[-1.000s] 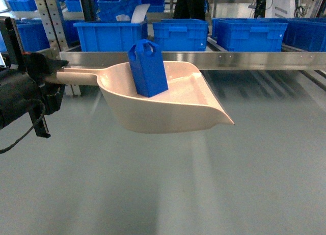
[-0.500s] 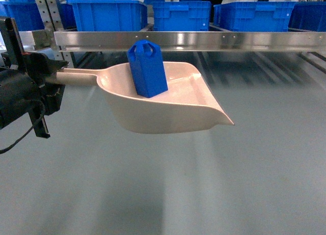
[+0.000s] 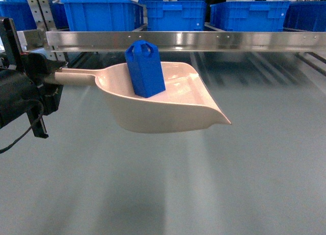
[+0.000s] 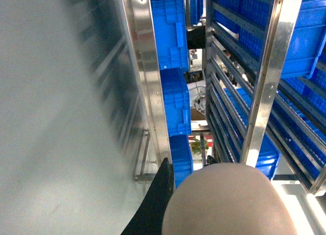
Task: Place part in tray to right shelf
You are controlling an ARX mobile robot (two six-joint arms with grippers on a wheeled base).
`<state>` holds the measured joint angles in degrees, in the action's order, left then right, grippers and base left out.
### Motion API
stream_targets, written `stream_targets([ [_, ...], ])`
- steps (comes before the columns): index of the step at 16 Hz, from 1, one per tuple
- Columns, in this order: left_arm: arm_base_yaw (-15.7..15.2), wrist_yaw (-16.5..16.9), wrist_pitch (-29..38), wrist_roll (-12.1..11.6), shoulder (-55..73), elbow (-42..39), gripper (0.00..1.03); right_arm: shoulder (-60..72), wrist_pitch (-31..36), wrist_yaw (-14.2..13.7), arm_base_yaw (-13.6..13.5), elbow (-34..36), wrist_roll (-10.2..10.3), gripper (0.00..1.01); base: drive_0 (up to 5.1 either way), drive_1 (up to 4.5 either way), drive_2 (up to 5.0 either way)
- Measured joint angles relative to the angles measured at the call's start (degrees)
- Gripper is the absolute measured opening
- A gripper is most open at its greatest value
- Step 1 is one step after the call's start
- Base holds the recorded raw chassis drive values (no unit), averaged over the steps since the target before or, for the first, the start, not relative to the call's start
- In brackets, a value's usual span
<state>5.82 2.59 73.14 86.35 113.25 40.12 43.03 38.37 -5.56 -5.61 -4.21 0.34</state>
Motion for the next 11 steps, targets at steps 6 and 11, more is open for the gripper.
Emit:
stream_targets([
  [6, 0.02, 0.39, 0.26, -0.11, 0.00, 0.02, 0.14, -0.02, 0.17, 0.00, 0.00, 0.00, 0.00, 0.98, 4.5, -0.52, -4.1],
  [11, 0.02, 0.35, -0.04, -0.15, 0.00, 0.02, 0.14, 0.00, 0.07, -0.02, 0.00, 0.00, 0.00, 0.98, 4.5, -0.52, -4.1],
])
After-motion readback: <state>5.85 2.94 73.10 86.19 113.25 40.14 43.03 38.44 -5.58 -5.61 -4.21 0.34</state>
